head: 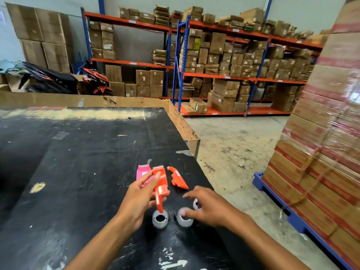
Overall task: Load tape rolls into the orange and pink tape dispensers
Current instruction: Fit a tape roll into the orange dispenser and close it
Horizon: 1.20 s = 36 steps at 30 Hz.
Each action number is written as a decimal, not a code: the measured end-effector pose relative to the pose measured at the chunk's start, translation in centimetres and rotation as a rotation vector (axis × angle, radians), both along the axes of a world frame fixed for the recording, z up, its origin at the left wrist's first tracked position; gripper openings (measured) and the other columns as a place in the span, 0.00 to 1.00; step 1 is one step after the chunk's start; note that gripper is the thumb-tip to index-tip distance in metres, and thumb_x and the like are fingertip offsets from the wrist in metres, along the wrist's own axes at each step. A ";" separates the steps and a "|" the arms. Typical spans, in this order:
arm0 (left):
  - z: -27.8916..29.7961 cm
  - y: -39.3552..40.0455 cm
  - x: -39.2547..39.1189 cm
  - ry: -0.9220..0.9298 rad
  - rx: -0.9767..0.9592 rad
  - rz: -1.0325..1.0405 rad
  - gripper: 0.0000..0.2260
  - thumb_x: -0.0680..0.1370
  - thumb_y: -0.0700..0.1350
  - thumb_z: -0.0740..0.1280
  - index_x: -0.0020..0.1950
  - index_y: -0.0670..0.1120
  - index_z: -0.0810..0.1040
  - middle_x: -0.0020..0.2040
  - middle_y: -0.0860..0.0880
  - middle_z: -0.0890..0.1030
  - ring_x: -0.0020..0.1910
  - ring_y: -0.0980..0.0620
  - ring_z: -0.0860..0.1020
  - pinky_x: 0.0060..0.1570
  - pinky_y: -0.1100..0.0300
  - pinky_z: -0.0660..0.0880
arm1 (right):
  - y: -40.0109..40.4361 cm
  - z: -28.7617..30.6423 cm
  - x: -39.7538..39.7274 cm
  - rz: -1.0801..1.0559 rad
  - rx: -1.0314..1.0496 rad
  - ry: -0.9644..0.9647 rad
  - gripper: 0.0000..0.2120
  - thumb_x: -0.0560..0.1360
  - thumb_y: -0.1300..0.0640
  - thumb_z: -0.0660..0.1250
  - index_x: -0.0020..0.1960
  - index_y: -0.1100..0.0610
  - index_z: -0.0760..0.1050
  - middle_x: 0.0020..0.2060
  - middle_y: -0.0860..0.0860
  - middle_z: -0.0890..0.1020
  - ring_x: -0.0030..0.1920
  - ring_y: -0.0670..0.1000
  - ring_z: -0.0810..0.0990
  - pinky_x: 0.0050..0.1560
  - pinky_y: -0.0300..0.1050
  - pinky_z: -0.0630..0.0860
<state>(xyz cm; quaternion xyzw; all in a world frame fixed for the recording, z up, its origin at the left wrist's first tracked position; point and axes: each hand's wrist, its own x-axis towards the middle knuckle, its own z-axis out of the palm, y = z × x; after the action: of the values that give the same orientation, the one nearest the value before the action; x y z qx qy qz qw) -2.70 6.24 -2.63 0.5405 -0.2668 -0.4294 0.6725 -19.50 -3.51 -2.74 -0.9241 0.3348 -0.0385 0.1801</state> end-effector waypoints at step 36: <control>0.3 1.5 1.7 0.129 -0.064 0.126 0.12 0.78 0.41 0.65 0.61 0.46 0.78 0.47 0.40 0.85 0.46 0.40 0.81 0.35 0.54 0.80 | -5.4 0.1 6.7 -0.277 0.190 -0.462 0.10 0.72 0.48 0.68 0.39 0.55 0.81 0.34 0.52 0.85 0.37 0.53 0.82 0.40 0.45 0.77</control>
<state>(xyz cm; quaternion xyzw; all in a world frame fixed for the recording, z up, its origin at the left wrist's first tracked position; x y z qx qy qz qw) -1.00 7.73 -2.35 0.5058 -0.2021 -0.4116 0.7307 -12.84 -8.91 -2.68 -0.8154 0.4098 -0.2411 0.3303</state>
